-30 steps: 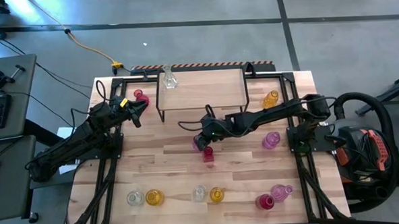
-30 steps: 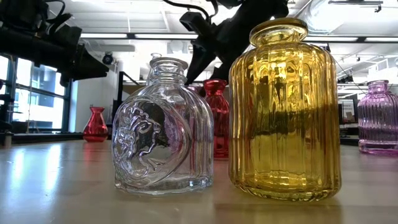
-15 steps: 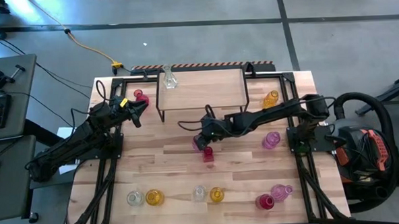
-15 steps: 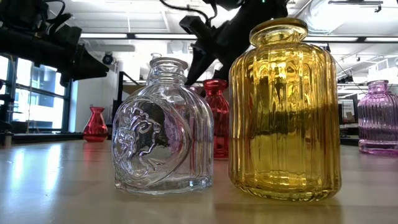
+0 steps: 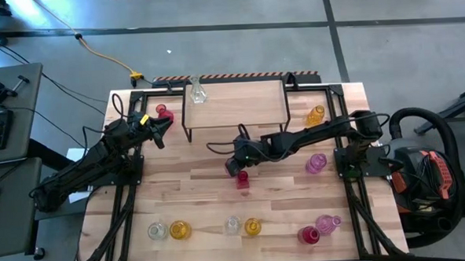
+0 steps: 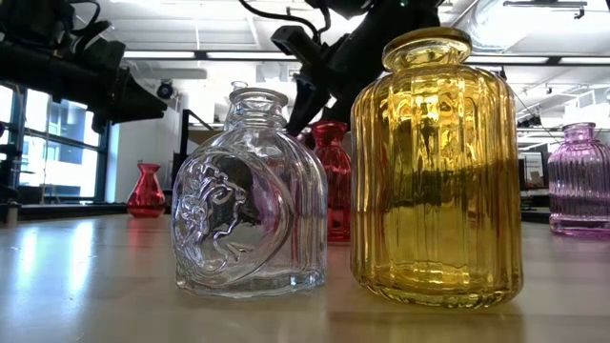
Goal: Sort vases onto shelf
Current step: Put the top left purple vase on the shelf
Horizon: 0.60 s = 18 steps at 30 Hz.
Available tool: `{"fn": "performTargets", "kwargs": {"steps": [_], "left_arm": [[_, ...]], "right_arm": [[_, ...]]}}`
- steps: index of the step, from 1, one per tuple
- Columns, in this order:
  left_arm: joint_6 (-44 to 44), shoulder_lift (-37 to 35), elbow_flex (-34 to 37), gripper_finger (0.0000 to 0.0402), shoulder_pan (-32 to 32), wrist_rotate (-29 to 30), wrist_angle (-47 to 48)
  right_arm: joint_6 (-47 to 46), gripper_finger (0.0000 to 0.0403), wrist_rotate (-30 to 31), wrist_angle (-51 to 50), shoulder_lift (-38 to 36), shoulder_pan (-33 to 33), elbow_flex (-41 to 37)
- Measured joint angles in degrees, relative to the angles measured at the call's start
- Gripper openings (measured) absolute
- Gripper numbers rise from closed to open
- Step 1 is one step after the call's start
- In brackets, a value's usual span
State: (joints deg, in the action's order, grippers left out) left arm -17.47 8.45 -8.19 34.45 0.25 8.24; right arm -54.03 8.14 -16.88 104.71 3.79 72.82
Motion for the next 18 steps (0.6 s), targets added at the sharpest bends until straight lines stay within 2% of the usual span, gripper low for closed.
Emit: {"fn": "performTargets", "kwargs": {"steps": [4, 6, 18], "left_arm": [[0.04, 0.0, 0.0, 0.0101, -0.02, 0.0, 0.16], [0.04, -0.01, 0.0, 0.0101, -0.01, 0.0, 0.16], [0.07, -0.02, 0.0, 0.0101, 0.0, 0.0, 1.04]], "right_arm": [[0.0, 0.002, -0.01, 0.25, -0.04, 0.0, 0.0], [0.01, 0.0007, 0.0, 0.47, -0.04, 0.0, 0.0], [-1.43, 0.0005, -0.87, -0.18, -0.04, -0.1, 1.79]]}}
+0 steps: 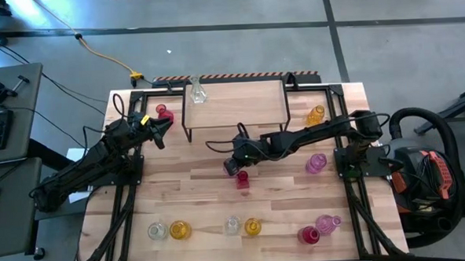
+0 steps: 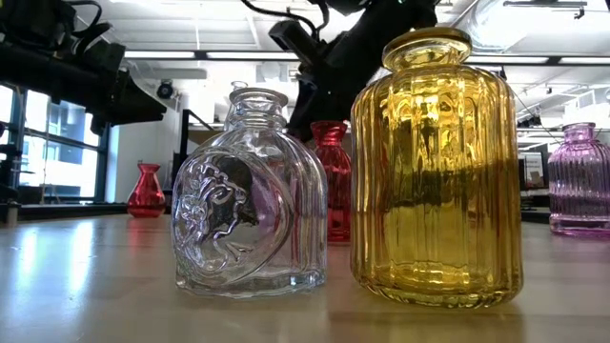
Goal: Sort vases onto shelf
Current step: Put the top left purple vase on the shelf
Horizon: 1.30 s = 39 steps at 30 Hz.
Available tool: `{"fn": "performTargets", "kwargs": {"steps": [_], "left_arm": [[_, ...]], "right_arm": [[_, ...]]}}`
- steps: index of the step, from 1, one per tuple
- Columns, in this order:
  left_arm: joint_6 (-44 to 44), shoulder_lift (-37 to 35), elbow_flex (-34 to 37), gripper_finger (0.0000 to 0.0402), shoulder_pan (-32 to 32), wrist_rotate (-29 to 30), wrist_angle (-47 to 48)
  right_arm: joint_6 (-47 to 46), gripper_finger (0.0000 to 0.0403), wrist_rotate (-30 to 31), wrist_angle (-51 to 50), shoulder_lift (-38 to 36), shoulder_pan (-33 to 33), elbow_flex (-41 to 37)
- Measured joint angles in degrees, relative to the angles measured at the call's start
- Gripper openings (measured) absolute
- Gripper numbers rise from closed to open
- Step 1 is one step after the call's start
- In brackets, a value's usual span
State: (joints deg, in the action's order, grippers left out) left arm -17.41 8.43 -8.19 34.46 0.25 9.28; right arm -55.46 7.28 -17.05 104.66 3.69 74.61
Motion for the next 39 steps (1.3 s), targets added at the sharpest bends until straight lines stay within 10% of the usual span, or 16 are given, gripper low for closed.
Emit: {"fn": "performTargets", "kwargs": {"steps": [39], "left_arm": [[-0.42, 0.0, 0.0, 0.0101, 0.0, -0.02, -0.04]], "right_arm": [[21.44, 0.0002, -12.06, -22.89, -0.04, -23.43, 34.29]]}}
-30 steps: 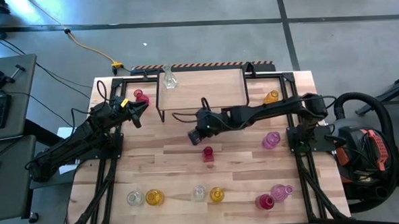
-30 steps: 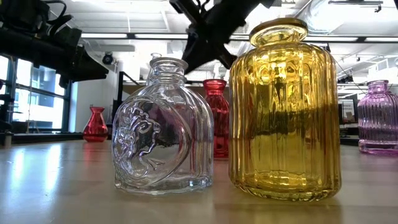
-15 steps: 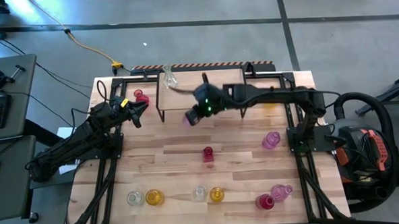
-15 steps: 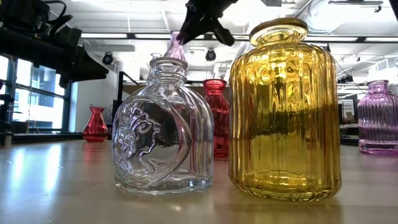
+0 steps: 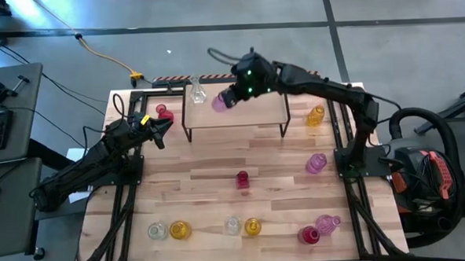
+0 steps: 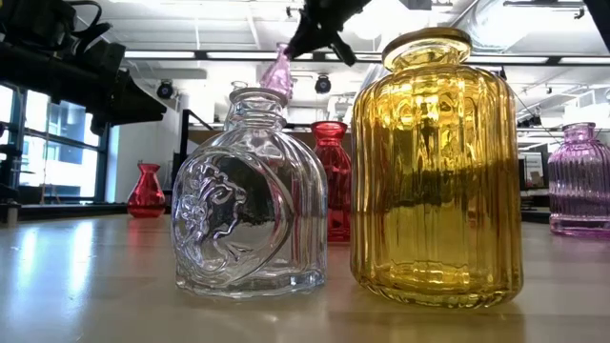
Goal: Sort vases onto shelf
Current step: Put the top left purple vase on the shelf
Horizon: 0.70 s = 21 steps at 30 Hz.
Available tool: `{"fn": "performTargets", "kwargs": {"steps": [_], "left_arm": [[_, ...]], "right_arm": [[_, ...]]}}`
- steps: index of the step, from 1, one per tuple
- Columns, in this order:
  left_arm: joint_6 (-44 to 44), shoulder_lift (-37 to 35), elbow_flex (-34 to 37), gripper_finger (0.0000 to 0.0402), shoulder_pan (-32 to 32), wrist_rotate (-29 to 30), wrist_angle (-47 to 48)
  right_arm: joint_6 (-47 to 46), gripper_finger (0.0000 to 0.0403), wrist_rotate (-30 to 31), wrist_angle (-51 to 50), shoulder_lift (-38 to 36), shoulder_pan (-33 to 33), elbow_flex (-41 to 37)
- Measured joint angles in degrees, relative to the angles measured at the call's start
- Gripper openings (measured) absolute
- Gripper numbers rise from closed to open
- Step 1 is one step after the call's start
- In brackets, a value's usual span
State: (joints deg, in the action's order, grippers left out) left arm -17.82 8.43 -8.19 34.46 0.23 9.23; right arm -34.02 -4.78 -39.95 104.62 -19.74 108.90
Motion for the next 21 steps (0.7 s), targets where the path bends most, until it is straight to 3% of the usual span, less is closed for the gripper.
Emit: {"fn": "performTargets", "kwargs": {"steps": [12, 21], "left_arm": [[-0.02, 0.0, 0.0, 0.0101, -0.02, 0.0, 0.02], [-0.04, 0.01, 0.0, 0.0101, -0.01, 0.02, 0.0]], "right_arm": [[3.14, 0.0002, -0.98, 1.78, 1.7, -6.27, 0.07], [4.52, 0.0002, -4.14, 5.01, 3.41, -7.0, 0.07]]}}
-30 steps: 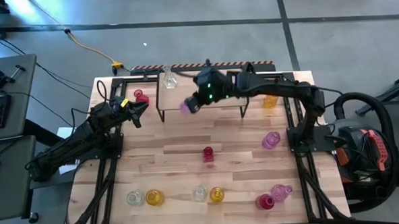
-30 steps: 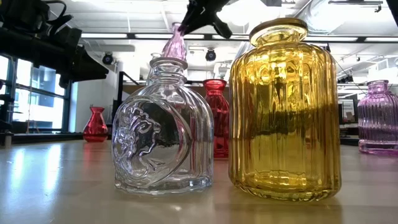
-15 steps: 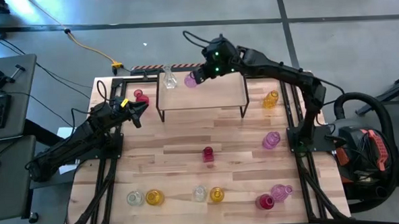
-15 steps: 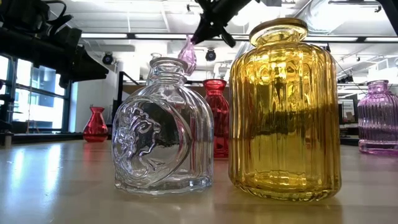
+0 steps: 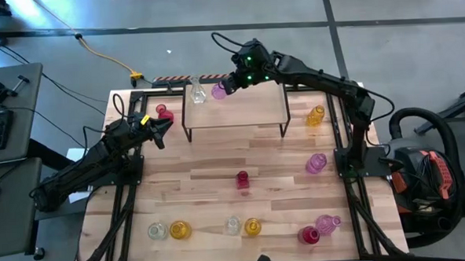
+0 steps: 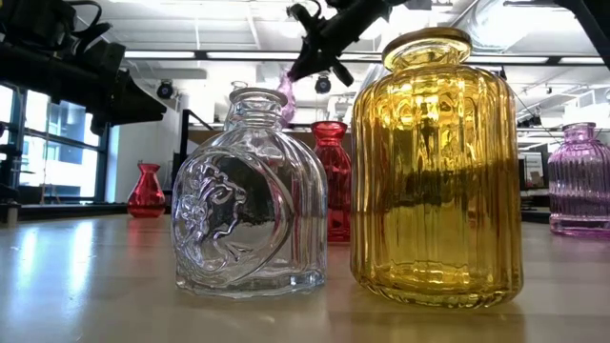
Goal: Sort vases onto shelf
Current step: Put the top left purple vase on the shelf
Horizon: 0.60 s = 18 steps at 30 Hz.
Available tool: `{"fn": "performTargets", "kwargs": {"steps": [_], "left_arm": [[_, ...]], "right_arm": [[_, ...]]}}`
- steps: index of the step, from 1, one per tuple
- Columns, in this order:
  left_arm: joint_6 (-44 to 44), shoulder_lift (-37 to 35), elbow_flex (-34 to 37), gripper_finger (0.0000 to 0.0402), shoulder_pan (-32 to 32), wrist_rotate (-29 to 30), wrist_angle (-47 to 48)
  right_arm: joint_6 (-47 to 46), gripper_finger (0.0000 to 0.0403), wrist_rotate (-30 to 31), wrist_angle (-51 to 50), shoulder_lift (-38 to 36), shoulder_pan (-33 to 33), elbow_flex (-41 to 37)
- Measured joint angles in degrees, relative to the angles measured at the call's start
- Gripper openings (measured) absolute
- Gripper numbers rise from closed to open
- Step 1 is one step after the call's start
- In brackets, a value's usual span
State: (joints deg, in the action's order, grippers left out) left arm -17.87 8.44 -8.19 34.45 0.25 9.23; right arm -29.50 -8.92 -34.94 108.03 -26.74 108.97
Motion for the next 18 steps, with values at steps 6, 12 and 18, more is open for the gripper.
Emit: {"fn": "performTargets", "kwargs": {"steps": [6, 12, 18], "left_arm": [[0.02, 0.01, 0.0, 0.0101, -0.01, 0.0, 0.0], [0.02, 0.0, 0.0, 0.0101, 0.01, 0.0, -0.01], [0.02, 0.0, 0.0, 0.0101, 0.01, 0.0, -0.01]], "right_arm": [[1.56, 0.0002, -0.52, -2.04, 0.36, -0.86, 0.0], [3.08, 0.0002, -0.34, -4.06, 1.12, -1.75, -0.02], [4.39, 0.0002, -0.68, -3.81, 1.46, -1.95, -0.02]]}}
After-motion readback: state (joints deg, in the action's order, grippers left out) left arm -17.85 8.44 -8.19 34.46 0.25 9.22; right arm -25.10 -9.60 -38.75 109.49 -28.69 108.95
